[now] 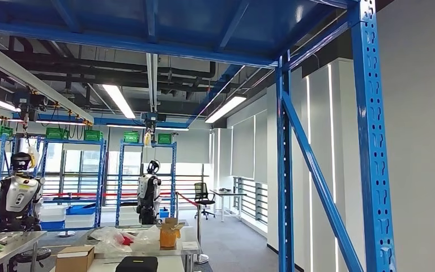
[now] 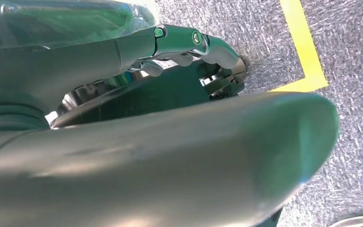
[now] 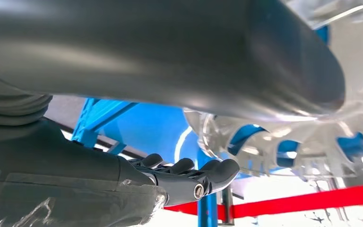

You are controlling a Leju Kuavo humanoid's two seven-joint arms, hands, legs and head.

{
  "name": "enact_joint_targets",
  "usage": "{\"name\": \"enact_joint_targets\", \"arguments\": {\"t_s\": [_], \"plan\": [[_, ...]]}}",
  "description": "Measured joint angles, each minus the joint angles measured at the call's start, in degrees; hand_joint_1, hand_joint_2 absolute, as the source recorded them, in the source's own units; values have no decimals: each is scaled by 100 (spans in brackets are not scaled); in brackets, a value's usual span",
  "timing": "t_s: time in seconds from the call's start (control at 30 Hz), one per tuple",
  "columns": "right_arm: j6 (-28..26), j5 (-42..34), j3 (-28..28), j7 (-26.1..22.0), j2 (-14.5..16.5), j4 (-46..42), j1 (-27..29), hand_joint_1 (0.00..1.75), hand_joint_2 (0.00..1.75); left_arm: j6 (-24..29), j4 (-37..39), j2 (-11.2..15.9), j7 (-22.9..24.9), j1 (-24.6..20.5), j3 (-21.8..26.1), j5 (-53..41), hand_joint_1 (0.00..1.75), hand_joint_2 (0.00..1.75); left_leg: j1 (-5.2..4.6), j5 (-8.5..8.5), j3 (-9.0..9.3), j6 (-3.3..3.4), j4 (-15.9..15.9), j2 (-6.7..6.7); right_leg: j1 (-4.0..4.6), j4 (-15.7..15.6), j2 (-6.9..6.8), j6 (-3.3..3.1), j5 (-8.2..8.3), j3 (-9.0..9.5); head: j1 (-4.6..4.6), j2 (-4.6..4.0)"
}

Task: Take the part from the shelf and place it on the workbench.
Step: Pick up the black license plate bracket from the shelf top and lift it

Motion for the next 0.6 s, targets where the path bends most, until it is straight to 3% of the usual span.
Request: {"name": "enact_joint_targets", "arguments": {"t_s": [0.33,0.6], "plan": [[181,458,-357,0,-77,32,142,0,0,-22,4,51,16,68,46,-55,0,0,2,1,-1,-1,-5,1,2,2,1,-1,-1,-1,-3,0],[410,904,-331,-7,-83,28,-279,0,0,-64,4,79,93,39,45,-268,0,0,1,5,1,-2,-5,2,2,3,0,-1,0,1,-2,0]]}}
